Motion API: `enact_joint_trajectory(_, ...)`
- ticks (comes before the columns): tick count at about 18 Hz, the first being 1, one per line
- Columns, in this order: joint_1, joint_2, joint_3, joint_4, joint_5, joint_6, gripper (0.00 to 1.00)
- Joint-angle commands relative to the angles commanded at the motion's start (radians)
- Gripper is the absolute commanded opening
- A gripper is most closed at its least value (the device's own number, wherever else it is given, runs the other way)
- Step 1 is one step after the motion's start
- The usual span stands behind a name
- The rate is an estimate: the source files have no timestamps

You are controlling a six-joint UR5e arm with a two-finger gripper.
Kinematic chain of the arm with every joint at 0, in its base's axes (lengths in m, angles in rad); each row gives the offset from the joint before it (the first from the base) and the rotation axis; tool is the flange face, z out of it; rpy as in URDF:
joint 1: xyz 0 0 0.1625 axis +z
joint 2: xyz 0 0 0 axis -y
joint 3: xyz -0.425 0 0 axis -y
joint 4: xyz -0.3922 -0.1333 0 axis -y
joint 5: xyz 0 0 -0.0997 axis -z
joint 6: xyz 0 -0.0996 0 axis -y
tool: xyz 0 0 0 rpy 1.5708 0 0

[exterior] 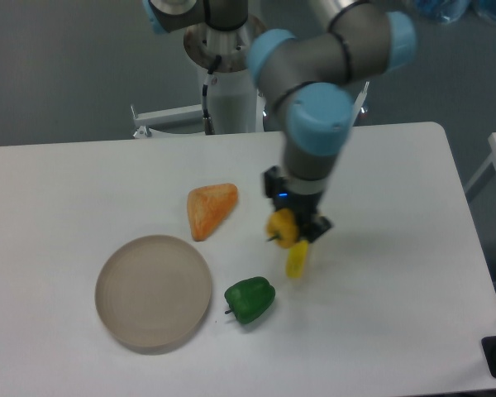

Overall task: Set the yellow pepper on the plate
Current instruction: 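Carry the held yellow pepper over to the beige plate with the gripper, then lower the yellow pepper onto the plate and open the gripper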

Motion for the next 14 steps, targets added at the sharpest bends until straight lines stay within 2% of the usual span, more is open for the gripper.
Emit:
enact_joint_trajectory(3,-0.092,-0.002,-0.041,0.052,-0.006,-0.144,0.62)
enact_joint_trajectory(6,-0.160,-0.005,-0.150,0.210,0.011,-0.181,0.64)
enact_joint_trajectory(7,-0.181,-0.011,-0.169,0.233,0.012,-0.183,0.64)
enact_joint_trajectory(9,-0.219,-0.041,-0.175,0.232,0.014,-0.185,0.67)
enact_joint_trajectory(10,-0.224,-0.058,-0.175,0.233,0.008,-0.198,0.73)
enact_joint_trajectory(11,-0.233,-0.078,-0.164,0.238,0.006,-0.232,0.73)
enact_joint_trajectory(12,-0.236,-0.099,-0.150,0.242,0.006,-0.247,0.78)
enact_joint_trajectory(14,-0.239,-0.124,-0.111,0.242,0.000,-0.266,0.98)
